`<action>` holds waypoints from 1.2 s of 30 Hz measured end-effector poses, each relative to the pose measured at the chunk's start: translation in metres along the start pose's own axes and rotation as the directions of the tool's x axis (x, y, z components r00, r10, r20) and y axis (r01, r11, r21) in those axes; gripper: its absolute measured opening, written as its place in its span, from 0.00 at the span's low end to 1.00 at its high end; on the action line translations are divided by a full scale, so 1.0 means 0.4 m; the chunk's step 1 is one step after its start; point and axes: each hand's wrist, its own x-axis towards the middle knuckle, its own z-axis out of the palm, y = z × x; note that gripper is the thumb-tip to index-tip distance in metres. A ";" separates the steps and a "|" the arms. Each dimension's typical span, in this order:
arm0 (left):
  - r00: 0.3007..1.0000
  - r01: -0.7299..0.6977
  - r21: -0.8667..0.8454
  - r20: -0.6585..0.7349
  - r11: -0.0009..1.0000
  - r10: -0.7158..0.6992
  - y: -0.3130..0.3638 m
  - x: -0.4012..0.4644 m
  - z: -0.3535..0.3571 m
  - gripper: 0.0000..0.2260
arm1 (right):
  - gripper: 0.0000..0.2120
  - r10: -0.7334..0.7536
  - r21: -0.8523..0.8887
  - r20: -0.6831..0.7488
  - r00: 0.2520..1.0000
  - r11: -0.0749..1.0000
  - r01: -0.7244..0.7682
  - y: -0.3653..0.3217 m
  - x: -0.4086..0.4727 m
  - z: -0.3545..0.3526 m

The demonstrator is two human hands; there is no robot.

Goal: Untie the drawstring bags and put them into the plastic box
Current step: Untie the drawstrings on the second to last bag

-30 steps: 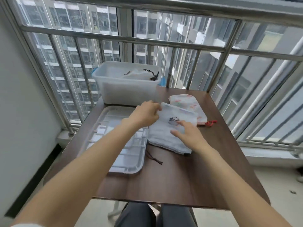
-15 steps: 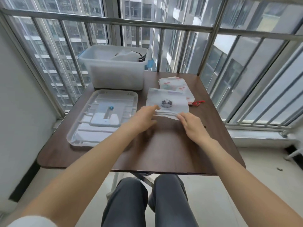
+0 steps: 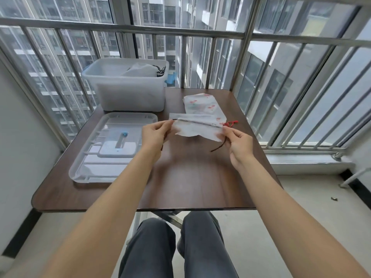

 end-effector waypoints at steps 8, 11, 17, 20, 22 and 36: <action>0.936 0.353 -0.283 0.098 0.892 -0.339 -0.016 0.012 -0.015 0.08 | 0.08 0.185 0.494 0.043 0.982 0.850 -0.181 -0.014 0.006 0.015; 0.922 0.388 -0.412 0.183 0.824 -0.342 -0.040 0.031 -0.031 0.09 | 0.09 0.206 0.491 0.113 0.972 0.839 -0.235 -0.016 0.007 0.014; 0.938 0.347 -0.384 0.130 0.855 -0.323 -0.026 0.027 -0.011 0.14 | 0.12 0.193 0.413 0.105 0.975 0.884 -0.220 -0.022 -0.003 0.033; 0.990 -0.123 0.258 0.103 0.958 0.099 -0.007 0.022 -0.004 0.14 | 0.13 -0.034 -0.101 0.192 0.981 0.993 0.054 -0.044 -0.003 0.046; 0.882 -0.471 0.613 0.331 0.634 0.336 -0.001 0.018 -0.012 0.10 | 0.12 -0.198 -0.501 0.380 0.903 0.777 0.381 -0.073 0.001 0.042; 0.716 -0.581 0.809 0.561 -0.093 0.416 0.016 0.025 -0.056 0.08 | 0.18 -0.058 -0.331 0.915 0.399 -0.673 0.662 -0.091 0.045 -0.014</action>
